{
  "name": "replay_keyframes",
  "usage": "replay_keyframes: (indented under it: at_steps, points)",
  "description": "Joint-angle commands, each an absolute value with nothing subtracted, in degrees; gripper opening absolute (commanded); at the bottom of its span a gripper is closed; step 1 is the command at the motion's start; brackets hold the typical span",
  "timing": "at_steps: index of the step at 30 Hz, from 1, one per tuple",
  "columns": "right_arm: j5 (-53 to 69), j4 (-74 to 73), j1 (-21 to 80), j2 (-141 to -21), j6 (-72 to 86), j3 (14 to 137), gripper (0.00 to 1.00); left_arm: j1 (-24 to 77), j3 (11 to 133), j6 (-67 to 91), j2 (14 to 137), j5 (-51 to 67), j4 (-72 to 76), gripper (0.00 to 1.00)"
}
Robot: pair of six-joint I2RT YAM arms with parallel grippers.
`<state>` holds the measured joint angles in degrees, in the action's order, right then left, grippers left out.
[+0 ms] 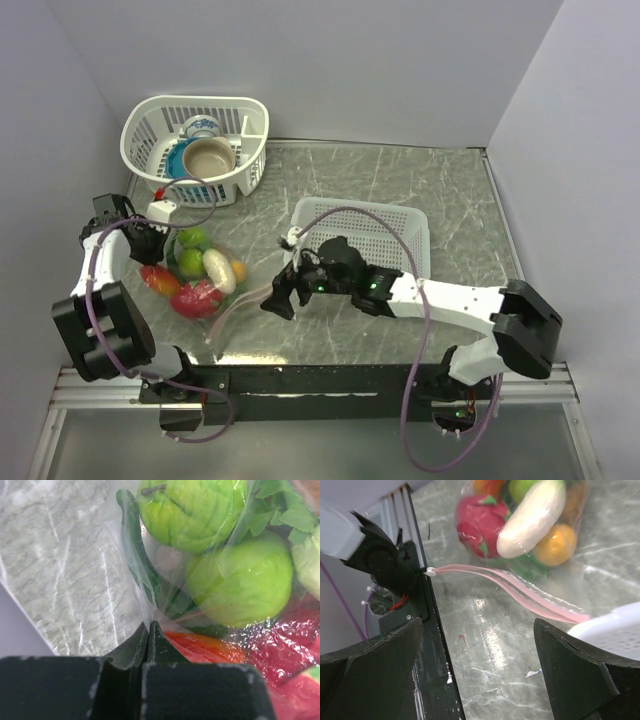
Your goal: Open the zip-top bag and remove the fake food
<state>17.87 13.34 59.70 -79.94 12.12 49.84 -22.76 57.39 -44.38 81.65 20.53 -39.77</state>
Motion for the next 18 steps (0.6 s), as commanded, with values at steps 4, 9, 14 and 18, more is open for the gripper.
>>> replay_keyframes:
  at_steps: [4,9,14,18]
  points:
    - [14.0,10.4,62.8,-92.2,14.6,60.9,1.00,-22.4,54.1,-46.1,77.1,17.5,-37.3,0.02]
    - [14.9,10.4,63.0,-98.4,16.0,63.8,0.95,-22.4,53.1,-44.9,80.1,15.6,-33.8,0.03]
    - [11.0,10.3,64.1,-100.6,15.8,63.8,0.62,-22.4,53.7,-43.4,82.2,15.5,-32.3,0.03]
    - [8.2,11.6,64.4,-100.5,15.2,62.8,0.63,-22.4,53.6,-43.3,82.4,15.6,-32.3,0.03]
